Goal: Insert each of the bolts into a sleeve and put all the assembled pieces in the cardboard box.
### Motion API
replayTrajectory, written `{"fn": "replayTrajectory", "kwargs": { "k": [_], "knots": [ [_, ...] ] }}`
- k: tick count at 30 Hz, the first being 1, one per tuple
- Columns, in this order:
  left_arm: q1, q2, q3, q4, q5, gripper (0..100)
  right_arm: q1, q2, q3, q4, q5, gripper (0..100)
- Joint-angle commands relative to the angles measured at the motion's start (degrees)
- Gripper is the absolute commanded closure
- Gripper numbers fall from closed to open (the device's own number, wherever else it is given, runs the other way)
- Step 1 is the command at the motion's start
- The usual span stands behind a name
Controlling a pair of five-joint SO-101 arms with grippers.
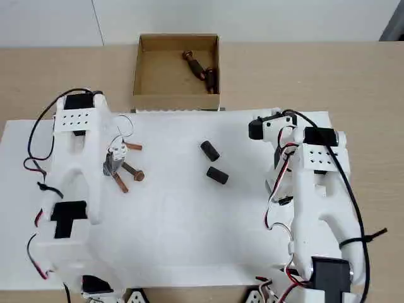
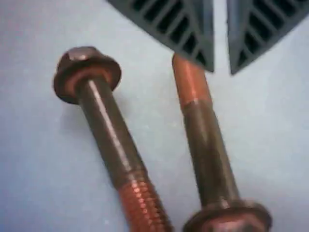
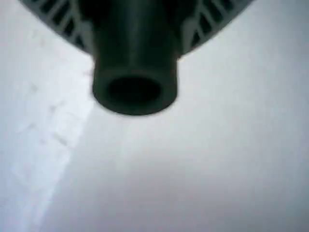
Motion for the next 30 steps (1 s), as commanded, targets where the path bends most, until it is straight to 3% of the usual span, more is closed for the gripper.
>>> {"fn": "replayTrajectory", "kwargs": {
  "k": [1,9,20,30],
  "knots": [
    [-0.26,-0.18,-1.98,-2.55,0.0,99,0.66,-2.42,-0.18,-0.75,0.09,99.1],
    [-0.35,0.09,-1.98,-3.34,0.0,87,0.66,-2.42,-0.18,-0.84,0.09,99.1],
    [-5.01,0.26,-1.8,-4.48,0.0,87,0.66,-2.42,-0.18,-0.75,0.09,99.1],
    [-4.84,2.81,-1.71,-6.77,-0.09,87,0.57,-2.42,-0.18,-0.84,0.09,99.1]
  ]
}}
